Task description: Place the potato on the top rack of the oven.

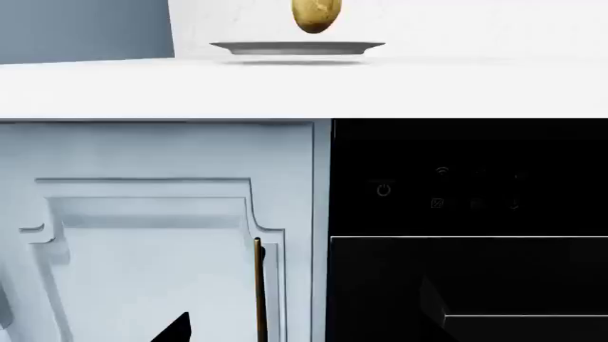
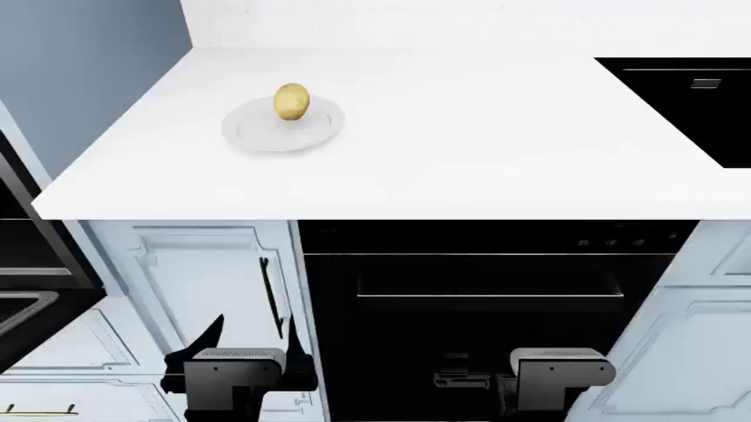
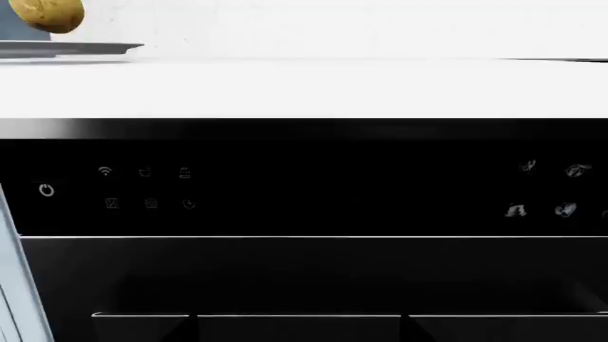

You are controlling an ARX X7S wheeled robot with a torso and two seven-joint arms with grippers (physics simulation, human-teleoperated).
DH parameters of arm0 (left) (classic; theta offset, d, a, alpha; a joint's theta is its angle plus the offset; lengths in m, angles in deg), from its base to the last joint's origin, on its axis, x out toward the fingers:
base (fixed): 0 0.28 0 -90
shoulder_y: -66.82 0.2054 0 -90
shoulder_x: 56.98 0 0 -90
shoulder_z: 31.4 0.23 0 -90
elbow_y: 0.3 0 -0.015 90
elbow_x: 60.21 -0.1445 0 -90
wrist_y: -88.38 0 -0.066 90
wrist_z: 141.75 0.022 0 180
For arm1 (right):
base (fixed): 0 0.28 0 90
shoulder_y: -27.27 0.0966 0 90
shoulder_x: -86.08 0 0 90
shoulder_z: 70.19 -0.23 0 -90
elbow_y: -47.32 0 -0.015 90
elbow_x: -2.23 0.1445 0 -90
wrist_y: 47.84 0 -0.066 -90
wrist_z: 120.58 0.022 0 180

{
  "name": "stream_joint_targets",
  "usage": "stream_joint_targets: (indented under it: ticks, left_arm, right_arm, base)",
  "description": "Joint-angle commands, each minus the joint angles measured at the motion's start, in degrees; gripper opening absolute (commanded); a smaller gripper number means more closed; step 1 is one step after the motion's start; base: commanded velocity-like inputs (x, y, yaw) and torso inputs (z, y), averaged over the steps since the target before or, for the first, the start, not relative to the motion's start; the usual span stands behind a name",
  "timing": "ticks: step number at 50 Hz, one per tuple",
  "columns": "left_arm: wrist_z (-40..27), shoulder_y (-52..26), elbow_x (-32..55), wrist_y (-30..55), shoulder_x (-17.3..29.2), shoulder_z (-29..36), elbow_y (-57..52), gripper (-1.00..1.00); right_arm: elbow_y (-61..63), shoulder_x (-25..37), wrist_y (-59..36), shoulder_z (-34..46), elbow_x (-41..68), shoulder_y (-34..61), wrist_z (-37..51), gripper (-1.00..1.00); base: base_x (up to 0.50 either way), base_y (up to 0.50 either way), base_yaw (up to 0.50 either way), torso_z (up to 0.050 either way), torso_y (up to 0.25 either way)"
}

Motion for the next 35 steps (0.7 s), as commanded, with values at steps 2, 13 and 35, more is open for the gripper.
stream_joint_targets:
  ticks: [2,13,35]
  left_arm:
    - [-1.42,0.32,1.84,-0.12,1.01,1.04,-0.38,1.0]
    - [-2.87,0.02,2.62,-0.21,3.05,3.55,-0.37,1.0]
    - [-4.39,0.01,4.04,1.86,5.07,5.77,-2.52,1.0]
  right_arm:
    - [-1.1,0.97,0.43,1.44,1.51,0.26,1.65,1.0]
    - [0.61,2.76,-0.56,3.68,2.51,-0.02,4.09,1.0]
    - [4.21,4.67,-3.05,5.83,4.0,-0.07,6.6,1.0]
  base:
    - [0.0,0.0,0.0,0.0,0.0]
    - [0.0,0.0,0.0,0.0,0.0]
    - [0.0,0.0,0.0,0.042,0.002]
